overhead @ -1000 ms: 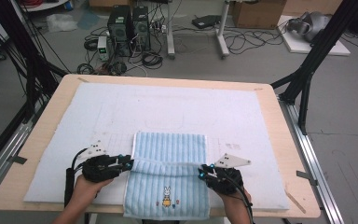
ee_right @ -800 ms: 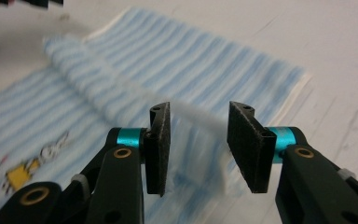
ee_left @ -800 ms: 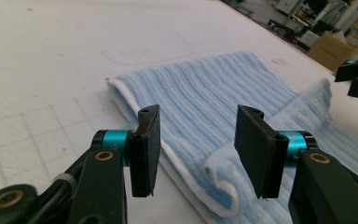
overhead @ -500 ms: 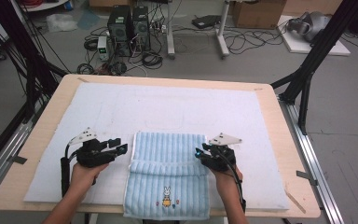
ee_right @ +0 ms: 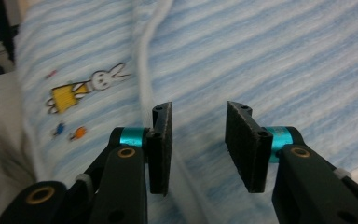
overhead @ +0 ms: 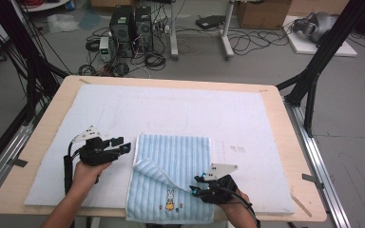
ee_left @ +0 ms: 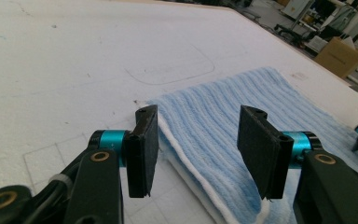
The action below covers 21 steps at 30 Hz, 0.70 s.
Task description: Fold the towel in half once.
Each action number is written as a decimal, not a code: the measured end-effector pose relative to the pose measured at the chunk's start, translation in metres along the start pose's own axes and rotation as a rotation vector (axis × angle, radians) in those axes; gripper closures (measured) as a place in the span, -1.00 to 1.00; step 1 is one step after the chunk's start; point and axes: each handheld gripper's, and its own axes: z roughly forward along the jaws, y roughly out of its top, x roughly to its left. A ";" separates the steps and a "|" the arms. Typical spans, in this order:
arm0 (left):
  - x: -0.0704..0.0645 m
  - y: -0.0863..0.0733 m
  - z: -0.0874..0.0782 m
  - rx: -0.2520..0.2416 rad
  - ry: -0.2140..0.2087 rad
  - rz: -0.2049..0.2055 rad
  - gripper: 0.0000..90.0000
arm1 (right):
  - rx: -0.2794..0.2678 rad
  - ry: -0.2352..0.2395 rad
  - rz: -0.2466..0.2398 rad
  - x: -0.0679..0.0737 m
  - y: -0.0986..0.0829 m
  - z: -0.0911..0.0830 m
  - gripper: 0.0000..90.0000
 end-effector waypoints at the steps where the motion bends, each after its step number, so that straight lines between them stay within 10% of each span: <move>1: 0.001 0.000 0.001 0.004 0.000 0.001 0.07 | -0.016 -0.003 0.002 0.000 0.000 -0.003 0.29; 6: 0.007 0.000 0.008 0.015 0.006 -0.001 0.05 | -0.127 -0.116 0.093 -0.019 0.004 -0.016 0.19; 14: 0.016 0.001 0.026 0.061 0.031 -0.007 -0.01 | -0.084 -0.329 0.186 -0.053 0.006 -0.006 0.05; 21: 0.023 -0.001 0.047 0.151 0.016 -0.053 -0.08 | -0.060 -0.340 0.260 -0.080 0.010 0.010 0.16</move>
